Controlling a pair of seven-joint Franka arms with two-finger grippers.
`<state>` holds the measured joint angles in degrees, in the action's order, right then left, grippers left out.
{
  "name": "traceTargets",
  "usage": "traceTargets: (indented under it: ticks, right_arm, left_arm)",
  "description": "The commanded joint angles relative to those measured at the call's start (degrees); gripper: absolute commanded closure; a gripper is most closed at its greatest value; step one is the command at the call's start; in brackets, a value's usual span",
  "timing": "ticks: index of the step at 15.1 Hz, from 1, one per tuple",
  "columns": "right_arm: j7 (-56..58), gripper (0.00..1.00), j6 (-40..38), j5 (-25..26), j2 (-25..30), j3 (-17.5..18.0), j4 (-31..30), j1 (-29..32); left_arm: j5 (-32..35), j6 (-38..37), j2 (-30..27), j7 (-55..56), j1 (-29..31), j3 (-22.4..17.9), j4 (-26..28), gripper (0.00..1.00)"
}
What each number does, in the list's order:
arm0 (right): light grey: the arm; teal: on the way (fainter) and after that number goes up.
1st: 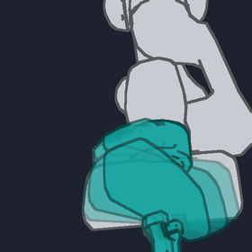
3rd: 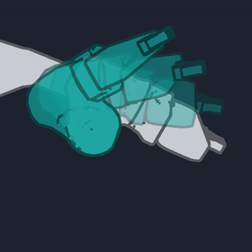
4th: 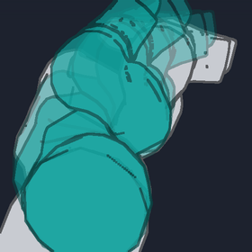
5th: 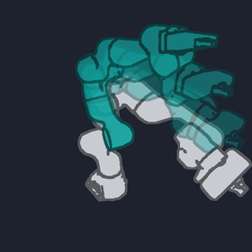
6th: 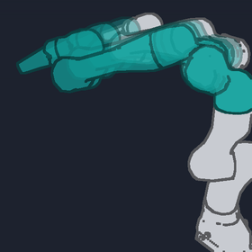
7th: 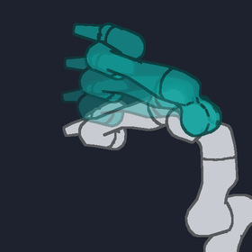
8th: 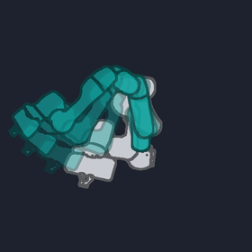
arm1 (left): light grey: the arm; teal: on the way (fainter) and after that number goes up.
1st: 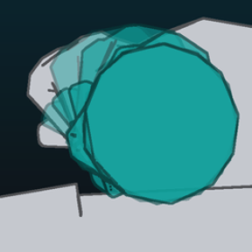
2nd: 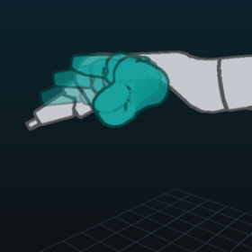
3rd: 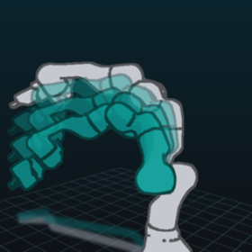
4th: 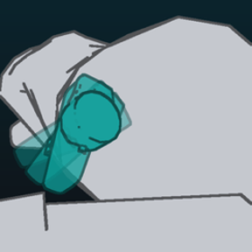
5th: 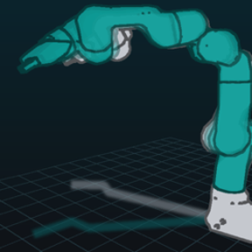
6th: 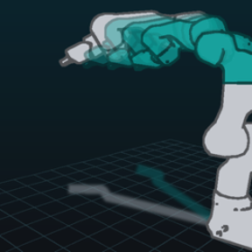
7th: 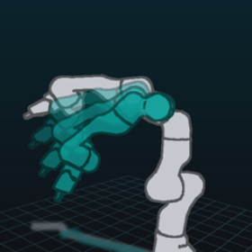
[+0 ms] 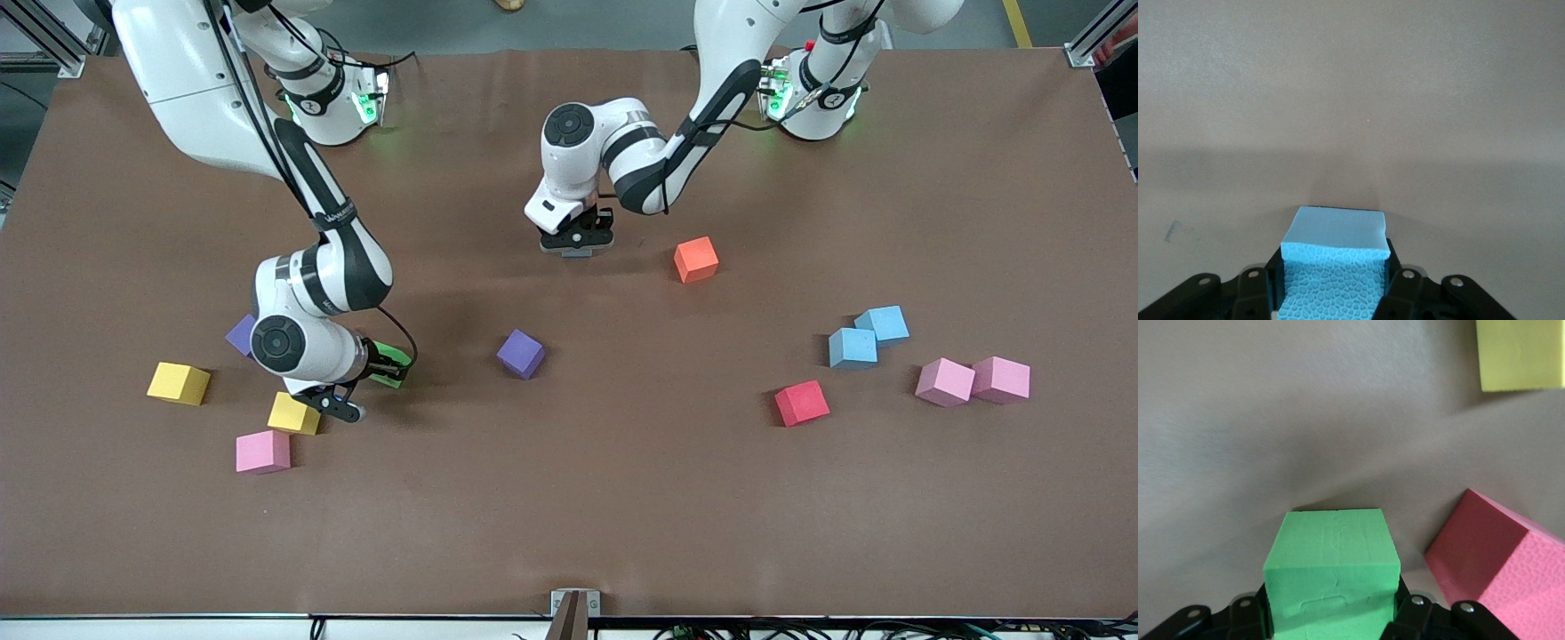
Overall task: Arrange 11 blocks into digit 3
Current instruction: 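Carry the blue cube to mid-table and release it with the left gripper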
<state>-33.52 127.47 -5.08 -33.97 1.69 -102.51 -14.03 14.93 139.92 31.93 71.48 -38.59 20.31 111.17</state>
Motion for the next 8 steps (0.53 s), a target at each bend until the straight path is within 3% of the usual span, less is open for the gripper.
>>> traceTargets:
  ticks: [1,4,6,8]
  right_arm:
    - [-0.2,0.79,-0.7,-0.8,5.3,0.0,-1.3,-1.0]
    - [0.1,0.78,-5.5,-0.7,7.4,-0.2,2.7,-1.2]
    - [0.0,0.78,-13.0,-0.7,7.3,-0.3,7.9,-0.9]
    - [-0.9,0.78,-19.2,-0.7,7.2,-0.3,12.3,-1.3]
  left_arm:
    - [1.8,0.4,0.9,1.6,-0.3,0.0,-1.0,0.82]
    - [1.8,0.3,1.2,1.4,-0.3,-0.1,-0.9,0.77]
    - [1.9,0.3,1.2,1.1,-0.3,-0.1,-0.9,0.56]
    - [5.8,0.2,1.2,1.1,0.0,-0.1,-0.6,0.00]
